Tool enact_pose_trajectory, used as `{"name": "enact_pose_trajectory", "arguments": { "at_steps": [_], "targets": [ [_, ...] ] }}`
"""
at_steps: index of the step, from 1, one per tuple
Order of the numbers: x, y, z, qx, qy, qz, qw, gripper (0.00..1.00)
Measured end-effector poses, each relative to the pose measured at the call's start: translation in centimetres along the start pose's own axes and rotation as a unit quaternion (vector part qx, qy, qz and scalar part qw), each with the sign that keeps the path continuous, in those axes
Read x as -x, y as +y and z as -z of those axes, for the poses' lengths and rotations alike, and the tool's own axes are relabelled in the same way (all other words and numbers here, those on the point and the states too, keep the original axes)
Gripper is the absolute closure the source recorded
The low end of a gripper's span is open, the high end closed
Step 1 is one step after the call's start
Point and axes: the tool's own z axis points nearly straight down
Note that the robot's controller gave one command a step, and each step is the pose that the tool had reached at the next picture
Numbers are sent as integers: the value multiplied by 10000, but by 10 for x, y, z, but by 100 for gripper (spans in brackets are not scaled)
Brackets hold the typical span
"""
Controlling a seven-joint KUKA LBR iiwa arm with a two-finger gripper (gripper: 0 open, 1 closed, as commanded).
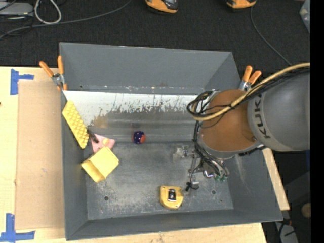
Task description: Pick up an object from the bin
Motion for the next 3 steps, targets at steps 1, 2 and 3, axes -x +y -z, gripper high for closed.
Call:
{"name": "enact_pose_trajectory", "arguments": {
  "at_steps": [1,2,3],
  "targets": [
    [-52,43,-12,25,64,67,10000,0],
    [-44,49,-37,10,-57,1199,9928,0],
    [-39,18,-42,22,44,644,9979,100]
  ]
}}
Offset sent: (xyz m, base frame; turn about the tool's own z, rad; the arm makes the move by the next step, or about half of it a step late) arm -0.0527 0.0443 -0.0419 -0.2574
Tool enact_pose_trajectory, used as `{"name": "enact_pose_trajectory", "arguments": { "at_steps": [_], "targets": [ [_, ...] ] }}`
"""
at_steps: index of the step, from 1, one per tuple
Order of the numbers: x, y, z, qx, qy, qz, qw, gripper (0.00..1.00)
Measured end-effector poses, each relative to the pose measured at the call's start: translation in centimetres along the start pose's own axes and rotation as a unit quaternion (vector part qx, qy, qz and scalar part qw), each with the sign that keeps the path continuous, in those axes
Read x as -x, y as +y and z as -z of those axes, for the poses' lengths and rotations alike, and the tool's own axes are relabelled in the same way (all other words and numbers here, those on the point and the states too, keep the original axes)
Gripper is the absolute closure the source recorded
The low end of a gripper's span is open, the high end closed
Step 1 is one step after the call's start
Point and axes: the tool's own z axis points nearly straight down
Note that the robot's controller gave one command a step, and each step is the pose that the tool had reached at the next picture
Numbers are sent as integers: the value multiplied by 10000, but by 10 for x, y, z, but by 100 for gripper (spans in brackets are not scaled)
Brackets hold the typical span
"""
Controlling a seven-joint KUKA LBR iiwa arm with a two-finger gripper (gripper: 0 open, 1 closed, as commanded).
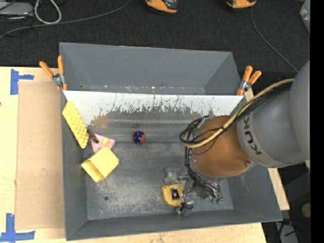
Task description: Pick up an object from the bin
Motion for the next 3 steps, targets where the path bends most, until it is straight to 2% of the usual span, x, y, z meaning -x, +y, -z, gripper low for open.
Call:
{"name": "enact_pose_trajectory", "arguments": {
  "at_steps": [2,3],
  "targets": [
    [-1,1,6,5,18,5,10000,100],
    [-3,2,61,11,49,4,10000,100]
  ]
}}
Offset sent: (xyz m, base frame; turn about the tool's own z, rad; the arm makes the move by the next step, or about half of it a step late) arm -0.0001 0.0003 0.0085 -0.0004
